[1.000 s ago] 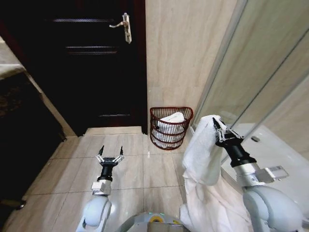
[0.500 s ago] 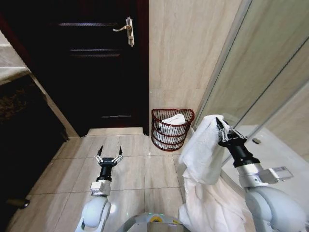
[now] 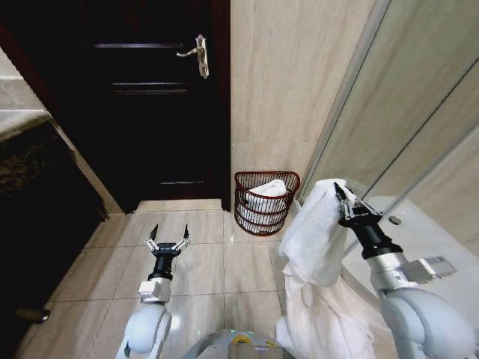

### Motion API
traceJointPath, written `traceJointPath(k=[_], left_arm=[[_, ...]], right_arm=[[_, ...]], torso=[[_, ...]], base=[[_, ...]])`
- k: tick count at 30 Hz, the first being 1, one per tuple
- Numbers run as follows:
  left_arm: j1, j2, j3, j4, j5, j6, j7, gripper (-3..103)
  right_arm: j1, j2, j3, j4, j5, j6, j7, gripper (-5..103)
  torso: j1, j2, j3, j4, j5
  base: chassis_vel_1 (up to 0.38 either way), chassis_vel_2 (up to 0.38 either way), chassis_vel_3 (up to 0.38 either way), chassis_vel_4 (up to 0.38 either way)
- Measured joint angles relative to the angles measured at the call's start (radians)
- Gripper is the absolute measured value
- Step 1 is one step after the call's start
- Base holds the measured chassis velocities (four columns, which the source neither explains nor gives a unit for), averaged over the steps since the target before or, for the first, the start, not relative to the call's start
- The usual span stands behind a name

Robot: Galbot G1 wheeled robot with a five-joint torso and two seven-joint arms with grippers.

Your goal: Discard the used towel into the hamper.

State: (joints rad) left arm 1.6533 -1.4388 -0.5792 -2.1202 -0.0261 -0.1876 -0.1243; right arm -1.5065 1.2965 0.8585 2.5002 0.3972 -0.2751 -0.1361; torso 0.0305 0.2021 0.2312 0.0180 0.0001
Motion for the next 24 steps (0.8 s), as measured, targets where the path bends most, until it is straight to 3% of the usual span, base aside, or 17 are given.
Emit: traceJointPath(k=[16, 24], left_arm=[[-0.01, -0.056, 0.017, -0.009, 0.046, 0.012, 0.003, 100], [-0.01, -0.092, 0.021, -0.008, 0.076, 0.006, 0.005, 100]], right_arm=[[-0.001, -0.027, 0.01, 0.0, 0.041, 0.011, 0.019, 5], [-0.001, -0.076, 0.024, 0.0, 0.089, 0.016, 0.056, 5]], torso=[[0.017, 0.063, 0.046, 0.0, 0.0001], [0.03, 0.099, 0.069, 0.0, 0.0]], base=[[0.0, 0.0, 0.0, 0.0], [0.0, 0.0, 0.0, 0.0]])
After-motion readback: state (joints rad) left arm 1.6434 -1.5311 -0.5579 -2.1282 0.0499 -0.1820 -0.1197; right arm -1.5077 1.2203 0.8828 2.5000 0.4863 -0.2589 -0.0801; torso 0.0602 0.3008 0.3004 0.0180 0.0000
